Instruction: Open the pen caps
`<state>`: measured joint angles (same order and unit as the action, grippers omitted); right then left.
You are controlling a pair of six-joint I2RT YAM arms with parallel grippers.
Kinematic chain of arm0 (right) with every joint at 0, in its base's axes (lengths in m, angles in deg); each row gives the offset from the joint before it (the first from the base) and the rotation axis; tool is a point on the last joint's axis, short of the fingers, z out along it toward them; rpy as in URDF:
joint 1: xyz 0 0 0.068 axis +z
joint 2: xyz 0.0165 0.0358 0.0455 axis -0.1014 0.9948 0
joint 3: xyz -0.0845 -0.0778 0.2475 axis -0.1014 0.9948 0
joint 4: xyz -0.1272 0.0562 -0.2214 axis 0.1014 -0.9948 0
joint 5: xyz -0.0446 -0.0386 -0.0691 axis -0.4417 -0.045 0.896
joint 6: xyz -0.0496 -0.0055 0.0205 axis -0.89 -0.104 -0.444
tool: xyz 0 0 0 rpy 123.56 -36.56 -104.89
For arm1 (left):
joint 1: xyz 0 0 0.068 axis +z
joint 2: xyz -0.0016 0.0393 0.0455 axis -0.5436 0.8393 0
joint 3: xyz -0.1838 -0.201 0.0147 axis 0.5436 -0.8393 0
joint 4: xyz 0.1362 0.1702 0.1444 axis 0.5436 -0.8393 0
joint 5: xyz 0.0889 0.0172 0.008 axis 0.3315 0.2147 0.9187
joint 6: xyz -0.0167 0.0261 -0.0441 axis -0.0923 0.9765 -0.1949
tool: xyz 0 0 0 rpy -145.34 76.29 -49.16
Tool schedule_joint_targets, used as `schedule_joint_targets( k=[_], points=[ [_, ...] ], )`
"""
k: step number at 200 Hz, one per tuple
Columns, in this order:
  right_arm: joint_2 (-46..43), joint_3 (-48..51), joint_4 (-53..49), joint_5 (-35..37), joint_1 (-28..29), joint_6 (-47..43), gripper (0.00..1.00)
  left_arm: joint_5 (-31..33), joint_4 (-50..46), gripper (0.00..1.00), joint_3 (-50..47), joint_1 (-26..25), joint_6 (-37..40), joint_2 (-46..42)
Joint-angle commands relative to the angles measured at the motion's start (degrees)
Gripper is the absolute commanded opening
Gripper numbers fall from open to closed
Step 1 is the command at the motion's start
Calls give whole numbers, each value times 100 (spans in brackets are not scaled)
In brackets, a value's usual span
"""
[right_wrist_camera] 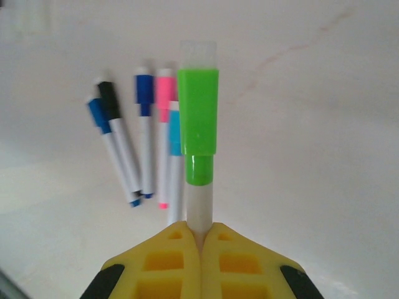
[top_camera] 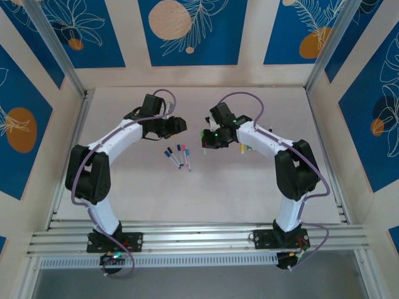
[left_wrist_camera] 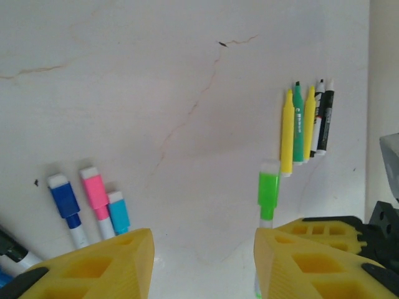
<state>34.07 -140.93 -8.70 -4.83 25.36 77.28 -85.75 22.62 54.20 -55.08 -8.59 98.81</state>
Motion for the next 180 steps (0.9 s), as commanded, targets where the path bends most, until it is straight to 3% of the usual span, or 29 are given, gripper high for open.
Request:
schedule_joint_targets(
  k=[1, 180],
  points=[
    [-142, 131, 254, -803, -61, -34, 0, -304, 195, 46, 233, -61, -197, 182],
    [-17, -423, 188, -960, 133, -131, 0, -650, 330, 43, 583, -320, -440, 646]
  ],
)
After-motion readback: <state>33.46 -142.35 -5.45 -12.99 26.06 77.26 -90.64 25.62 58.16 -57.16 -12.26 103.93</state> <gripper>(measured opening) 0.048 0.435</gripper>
